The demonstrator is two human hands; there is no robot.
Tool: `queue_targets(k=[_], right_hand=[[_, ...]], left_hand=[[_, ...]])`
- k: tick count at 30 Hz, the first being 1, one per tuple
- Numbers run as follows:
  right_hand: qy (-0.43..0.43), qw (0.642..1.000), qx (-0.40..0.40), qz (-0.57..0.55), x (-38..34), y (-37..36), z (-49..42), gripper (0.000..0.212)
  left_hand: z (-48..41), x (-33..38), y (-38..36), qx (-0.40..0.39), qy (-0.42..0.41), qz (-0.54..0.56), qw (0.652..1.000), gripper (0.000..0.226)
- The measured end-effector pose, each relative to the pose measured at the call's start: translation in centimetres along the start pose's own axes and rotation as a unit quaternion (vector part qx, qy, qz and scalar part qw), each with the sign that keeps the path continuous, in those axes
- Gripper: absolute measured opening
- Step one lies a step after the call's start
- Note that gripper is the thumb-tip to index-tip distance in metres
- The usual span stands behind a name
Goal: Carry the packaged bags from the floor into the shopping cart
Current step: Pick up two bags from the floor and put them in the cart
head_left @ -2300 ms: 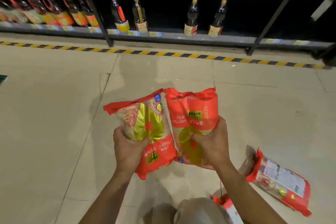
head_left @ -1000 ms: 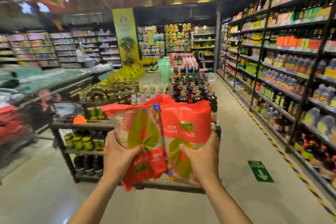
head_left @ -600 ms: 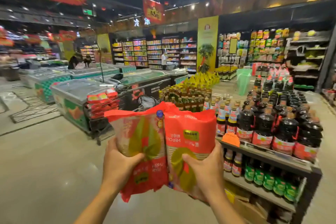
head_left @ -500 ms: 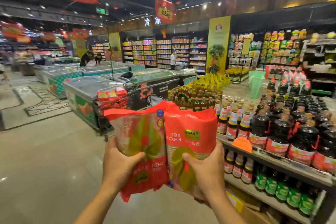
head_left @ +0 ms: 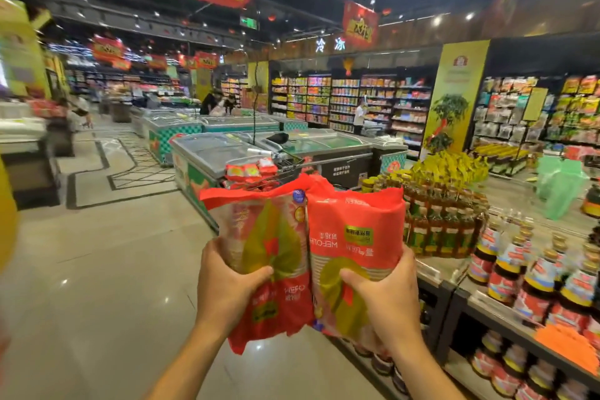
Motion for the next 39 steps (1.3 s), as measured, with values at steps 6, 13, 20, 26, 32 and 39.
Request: queue_targets(k=[6,13,20,26,32,39], right_hand=[[0.005,1.000,-0.025,-0.013,0.9,-7.5,-5.3,0.091],[0.002,0.999,-0.044,-0.027,4.7,-15.2,-13.7,0.083],[0.003,0.996,-0.078,-0.053,8.4,-24.2,-25.8,0.085],[0.017,0.992,-0.110,-0.066,10.1,-30.8,-35.3,0.085],[0.027,0.989,-0.133,-0.065,11.6,-35.9,-41.7,0.082],[0.016,0.987,-0.147,-0.058,14.2,-43.0,-47.6,0.088]], left_hand=[[-7.6,-2.4,0.2,0.015,0.008,-0.024,1.000,0.085],[-16.7,-6.4,-2.1,0.034,0.028,-0.058,0.997,0.096],[-28.1,-8.5,-6.9,0.070,0.024,-0.094,0.993,0.086],[-36.9,-10.1,-10.5,0.099,0.028,-0.106,0.989,0.086],[-43.5,-12.3,-12.9,0.117,0.030,-0.116,0.986,0.088],[-51.5,-16.2,-14.9,0.119,0.030,-0.115,0.986,0.089]])
Point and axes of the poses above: each hand's wrist, its own z-axis away from the middle knuckle, its own y-axis out of the back of the hand, x = y × z, the point moved 8 cm from there along -z, towards the middle knuckle, and after that the axes turned 2 degrees about y, right-handed, at the moved point
